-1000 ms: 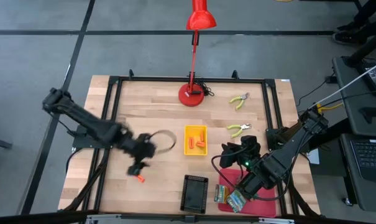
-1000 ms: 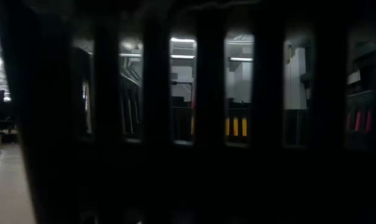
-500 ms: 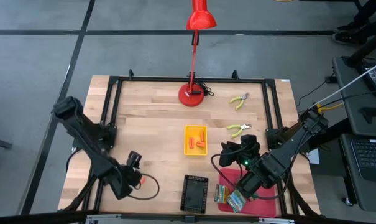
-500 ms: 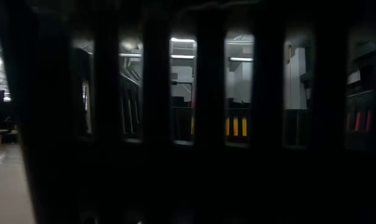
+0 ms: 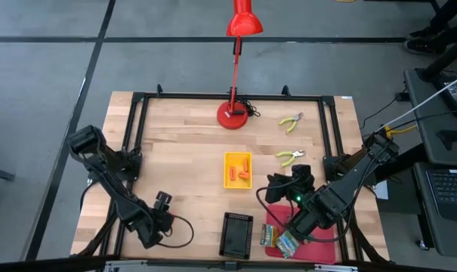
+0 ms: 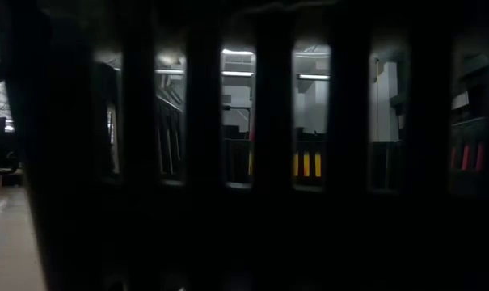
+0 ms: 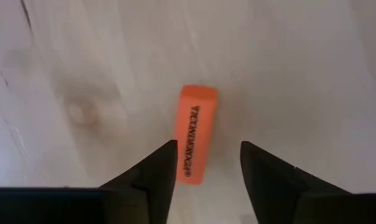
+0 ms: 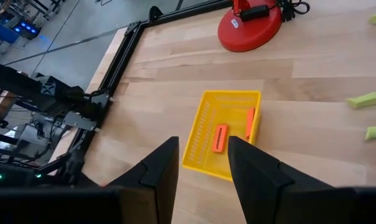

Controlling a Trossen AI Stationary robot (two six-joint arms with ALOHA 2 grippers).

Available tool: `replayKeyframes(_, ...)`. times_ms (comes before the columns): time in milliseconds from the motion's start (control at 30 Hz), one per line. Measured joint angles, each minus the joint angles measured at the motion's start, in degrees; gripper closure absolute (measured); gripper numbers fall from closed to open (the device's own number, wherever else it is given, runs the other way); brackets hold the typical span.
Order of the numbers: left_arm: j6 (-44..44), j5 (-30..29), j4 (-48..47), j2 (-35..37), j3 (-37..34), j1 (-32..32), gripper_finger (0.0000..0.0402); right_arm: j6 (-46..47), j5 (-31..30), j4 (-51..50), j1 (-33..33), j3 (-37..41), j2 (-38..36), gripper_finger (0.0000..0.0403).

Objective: Pick & Place School Supplies
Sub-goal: Put the orange eraser into the yellow bin

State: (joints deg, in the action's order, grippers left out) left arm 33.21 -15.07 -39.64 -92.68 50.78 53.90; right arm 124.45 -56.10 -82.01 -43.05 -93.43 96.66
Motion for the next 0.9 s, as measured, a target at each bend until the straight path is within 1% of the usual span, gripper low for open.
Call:
replayKeyframes(200,-2.3,0.3,2.7,0.1,-2.1,-1.2,0.027,-0.2,0.0,1.5,-0.1,0.0,0.0,0.0259)
replayKeyframes(400,-3.3,1.7,5.6,0.2,-3.8,-2.8,0.0288,-0.4,0.0,1.9,-0.1,0.0,0.0,0.0259)
replayKeyframes(567,-5.6,5.5,6.9,0.1,-3.9,-4.0,0.0309,-0.4,-0.1,1.8,-0.1,0.0,0.0,0.0259)
replayKeyframes(667,-5.9,5.8,7.3,0.1,-3.9,-4.8,0.0332,-0.6,-0.3,1.8,-0.1,0.0,0.0,0.026)
replayKeyframes(767,-6.3,6.7,7.1,0.7,-3.9,-5.8,0.0367,-0.6,-0.4,1.8,-0.1,0.0,0.0,0.026)
replayKeyframes(800,-6.4,6.7,7.1,1.1,-3.9,-6.2,0.0372,-0.6,-0.5,1.8,-0.1,0.0,0.0,0.026)
replayKeyframes(900,-7.2,6.1,6.6,3.1,-3.9,-7.9,0.0372,-0.6,-0.5,1.7,-0.1,0.0,0.0,0.026)
